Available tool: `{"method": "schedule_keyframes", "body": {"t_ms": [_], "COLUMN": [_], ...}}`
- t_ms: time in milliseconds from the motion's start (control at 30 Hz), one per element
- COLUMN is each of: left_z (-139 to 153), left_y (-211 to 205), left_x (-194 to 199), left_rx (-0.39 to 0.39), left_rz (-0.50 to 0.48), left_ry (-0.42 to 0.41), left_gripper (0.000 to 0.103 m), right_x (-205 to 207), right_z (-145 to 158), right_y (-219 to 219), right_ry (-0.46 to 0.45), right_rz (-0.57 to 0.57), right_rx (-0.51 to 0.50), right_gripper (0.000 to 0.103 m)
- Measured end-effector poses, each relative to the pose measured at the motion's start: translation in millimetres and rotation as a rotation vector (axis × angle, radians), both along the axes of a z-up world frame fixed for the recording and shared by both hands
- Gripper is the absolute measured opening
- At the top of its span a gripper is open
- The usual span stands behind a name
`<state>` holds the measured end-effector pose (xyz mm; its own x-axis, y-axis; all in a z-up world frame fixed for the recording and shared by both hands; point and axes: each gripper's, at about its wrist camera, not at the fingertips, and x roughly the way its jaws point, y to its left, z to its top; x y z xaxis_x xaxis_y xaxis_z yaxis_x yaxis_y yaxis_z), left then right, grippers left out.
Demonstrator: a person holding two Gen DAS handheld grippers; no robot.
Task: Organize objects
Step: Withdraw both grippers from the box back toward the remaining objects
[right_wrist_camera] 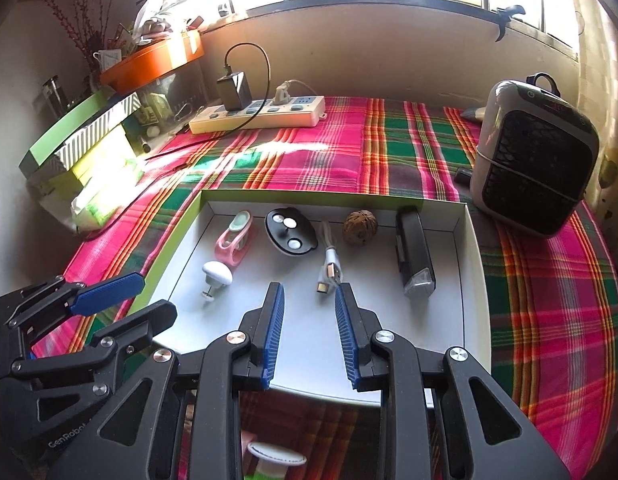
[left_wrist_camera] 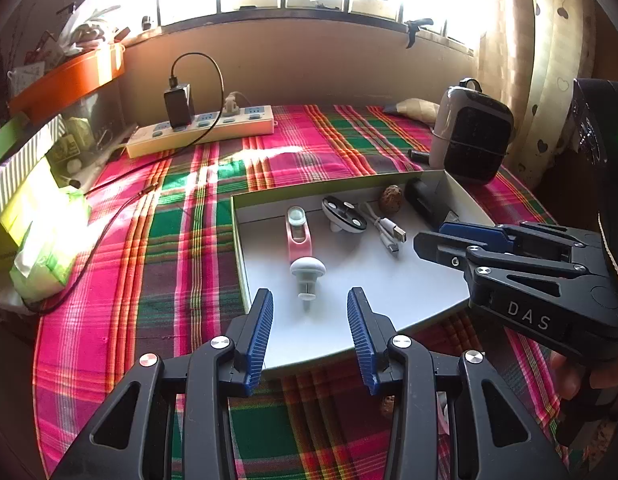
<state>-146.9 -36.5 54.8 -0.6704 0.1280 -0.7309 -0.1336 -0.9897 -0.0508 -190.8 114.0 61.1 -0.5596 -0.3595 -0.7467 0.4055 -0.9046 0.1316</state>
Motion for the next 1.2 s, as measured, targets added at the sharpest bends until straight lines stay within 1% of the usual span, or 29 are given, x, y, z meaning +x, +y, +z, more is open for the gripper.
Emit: {"method": "schedule_keyframes", "body": {"t_ms": [100, 367, 500, 667, 767, 867, 933, 1200], "left_z": [2.0, 5.8, 1.9, -2.9, -5.7, -9.7, -12.4, -19.7], "left_y": [-2.1, -3.2, -3.6, -4.1, -4.6, -6.2, -6.7, -5.8], "left_x": [7.5, 28.1, 36.9, 46.8, 52.1, 56.0, 57.3, 62.7], "left_rx": [0.011, 0.036, 0.058, 0.096, 0.107, 0.119, 0.126, 0.141], "left_rz": [0.008, 0.002, 0.000, -0.007, -0.008, -0.004, -0.004, -0.014], "left_ry": [0.009, 0.028, 0.019, 0.005, 0.000, -0.009, -0.017, -0.040], "left_gripper": [0.037, 0.037, 0.037, 0.037, 0.037, 0.037, 0.037, 0.038], "right_x": [8.0, 28.6, 40.8, 55.5, 64.3, 72.6, 76.2, 83.1], "right_z": [2.7, 8.5, 8.5, 3.5, -2.7, -7.7, -10.7, -27.5], "right_y": [4.8, 18.9, 25.4, 30.9, 30.4, 32.5, 32.9, 26.5], "right_ry": [0.012, 0.040, 0.049, 0.041, 0.029, 0.018, 0.009, -0.023], "right_rz": [-0.002, -0.019, -0.020, -0.013, -0.002, 0.003, 0.006, 0.017], "right_rx": [-0.010, -0.028, -0.031, -0.044, -0.038, -0.052, -0.062, -0.039], "right_gripper": [0.034, 0.034, 0.034, 0.034, 0.035, 0.036, 0.043, 0.043]}}
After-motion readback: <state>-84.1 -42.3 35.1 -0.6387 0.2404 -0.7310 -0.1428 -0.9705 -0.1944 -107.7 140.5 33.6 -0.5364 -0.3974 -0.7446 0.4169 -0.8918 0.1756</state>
